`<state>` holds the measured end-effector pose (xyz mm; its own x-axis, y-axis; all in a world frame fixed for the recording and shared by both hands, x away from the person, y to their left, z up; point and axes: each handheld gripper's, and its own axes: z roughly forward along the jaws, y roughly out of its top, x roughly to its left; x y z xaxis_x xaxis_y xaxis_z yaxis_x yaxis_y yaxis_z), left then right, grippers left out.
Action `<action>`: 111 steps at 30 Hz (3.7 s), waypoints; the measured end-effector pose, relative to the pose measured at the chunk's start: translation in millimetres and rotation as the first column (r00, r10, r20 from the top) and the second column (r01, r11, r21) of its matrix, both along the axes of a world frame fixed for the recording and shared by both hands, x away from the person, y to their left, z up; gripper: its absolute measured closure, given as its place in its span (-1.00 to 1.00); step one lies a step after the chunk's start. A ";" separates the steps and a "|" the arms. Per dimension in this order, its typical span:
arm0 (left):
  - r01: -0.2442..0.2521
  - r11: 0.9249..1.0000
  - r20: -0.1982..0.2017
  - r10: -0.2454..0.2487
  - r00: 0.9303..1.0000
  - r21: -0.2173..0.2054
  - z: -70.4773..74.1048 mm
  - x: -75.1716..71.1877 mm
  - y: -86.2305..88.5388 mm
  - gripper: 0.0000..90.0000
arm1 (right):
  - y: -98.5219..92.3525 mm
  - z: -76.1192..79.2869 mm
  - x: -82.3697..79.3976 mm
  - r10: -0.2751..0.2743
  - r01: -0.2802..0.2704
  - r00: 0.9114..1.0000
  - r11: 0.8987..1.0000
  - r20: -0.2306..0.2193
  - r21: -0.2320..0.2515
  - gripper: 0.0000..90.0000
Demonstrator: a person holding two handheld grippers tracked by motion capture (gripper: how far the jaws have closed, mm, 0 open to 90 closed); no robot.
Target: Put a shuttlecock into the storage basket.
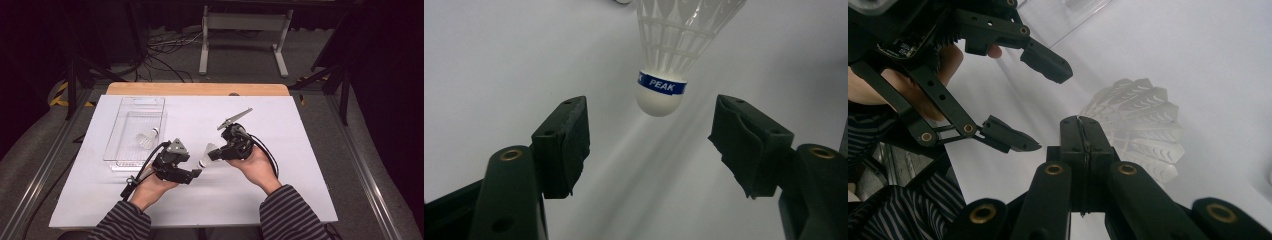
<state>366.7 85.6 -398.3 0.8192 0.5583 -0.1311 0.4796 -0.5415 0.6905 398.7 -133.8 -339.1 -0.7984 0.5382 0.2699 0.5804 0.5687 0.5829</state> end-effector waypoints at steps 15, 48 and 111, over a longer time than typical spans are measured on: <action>0.019 1.000 -0.010 -0.019 1.000 0.005 -4.5 1.0 -6.3 -0.20 | 5.2 1.5 -0.8 0.018 -0.018 1.000 1.000 0.002 0.010 1.00; 0.049 0.996 0.020 -0.051 0.999 0.072 -6.7 -1.7 -14.0 0.43 | 11.8 0.3 -1.8 0.032 -0.032 0.999 0.999 -0.003 0.011 1.00; -0.006 0.995 -0.044 0.010 0.999 0.096 9.0 -8.9 18.2 0.44 | -52.4 -14.9 -30.5 -0.123 0.122 0.961 0.992 0.249 0.017 -0.31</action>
<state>357.8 103.8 -389.3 0.8092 0.5765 -0.1132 0.5134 -0.6002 0.6134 368.2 -186.1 -354.0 -0.7686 0.6356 0.0720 0.4817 0.5012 0.7189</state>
